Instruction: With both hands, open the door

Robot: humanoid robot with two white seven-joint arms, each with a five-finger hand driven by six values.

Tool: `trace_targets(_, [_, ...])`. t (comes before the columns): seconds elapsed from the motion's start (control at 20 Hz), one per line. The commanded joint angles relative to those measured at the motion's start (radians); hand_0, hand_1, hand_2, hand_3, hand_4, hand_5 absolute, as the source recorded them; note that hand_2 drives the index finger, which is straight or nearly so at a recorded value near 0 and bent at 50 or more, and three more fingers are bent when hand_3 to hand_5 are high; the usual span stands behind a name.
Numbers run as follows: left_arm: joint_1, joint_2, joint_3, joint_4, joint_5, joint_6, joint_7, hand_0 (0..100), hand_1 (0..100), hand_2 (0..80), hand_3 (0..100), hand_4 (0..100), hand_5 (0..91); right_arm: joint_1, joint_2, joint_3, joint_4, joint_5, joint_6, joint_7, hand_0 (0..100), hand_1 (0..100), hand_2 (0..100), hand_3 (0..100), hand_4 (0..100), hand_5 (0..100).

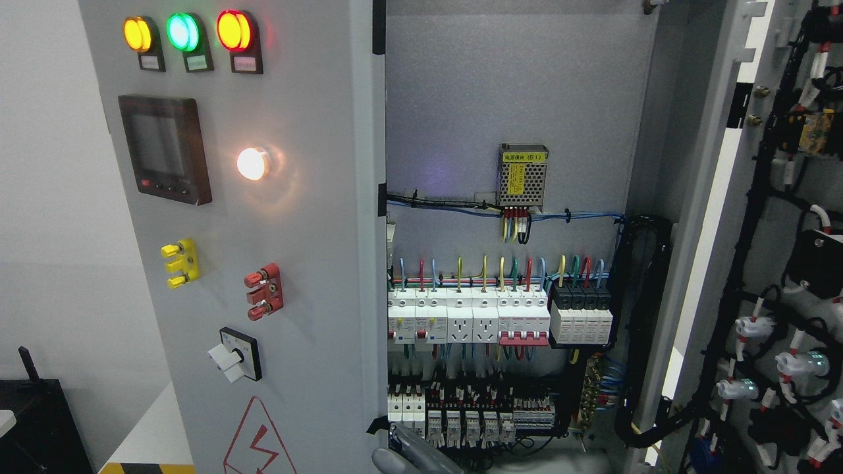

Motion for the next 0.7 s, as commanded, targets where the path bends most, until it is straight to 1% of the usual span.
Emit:
trace_targets(0.0, [0.000, 0.000, 0.000, 0.022, 0.000, -0.001, 0.000, 12, 39, 0.0, 0, 0, 0.0, 0.010, 0.001, 0.077, -0.079, -0.005, 0.001, 0.000, 12, 39, 0, 0, 0, 0])
trace_targets(0.3, [0.000, 0.000, 0.000, 0.022, 0.000, -0.001, 0.000, 12, 39, 0.0, 0, 0, 0.0, 0.007, 0.003, 0.113, -0.094, -0.005, 0.002, 0.000, 12, 39, 0, 0, 0, 0])
trace_targets(0.4, [0.000, 0.000, 0.000, 0.022, 0.000, -0.001, 0.000, 12, 39, 0.0, 0, 0, 0.0, 0.007, 0.004, 0.117, -0.094, -0.005, 0.002, 0.000, 12, 39, 0, 0, 0, 0])
trace_targets(0.55, [0.001, 0.000, 0.000, 0.022, 0.000, -0.001, 0.000, 12, 39, 0.0, 0, 0, 0.0, 0.006, 0.020, 0.129, -0.096, -0.005, 0.004, -0.002, 12, 39, 0, 0, 0, 0])
trace_targets(0.65, [0.001, 0.000, 0.000, 0.022, 0.000, -0.001, 0.000, 12, 39, 0.0, 0, 0, 0.0, 0.003, 0.032, 0.150, -0.097, -0.005, 0.004, -0.002, 12, 39, 0, 0, 0, 0])
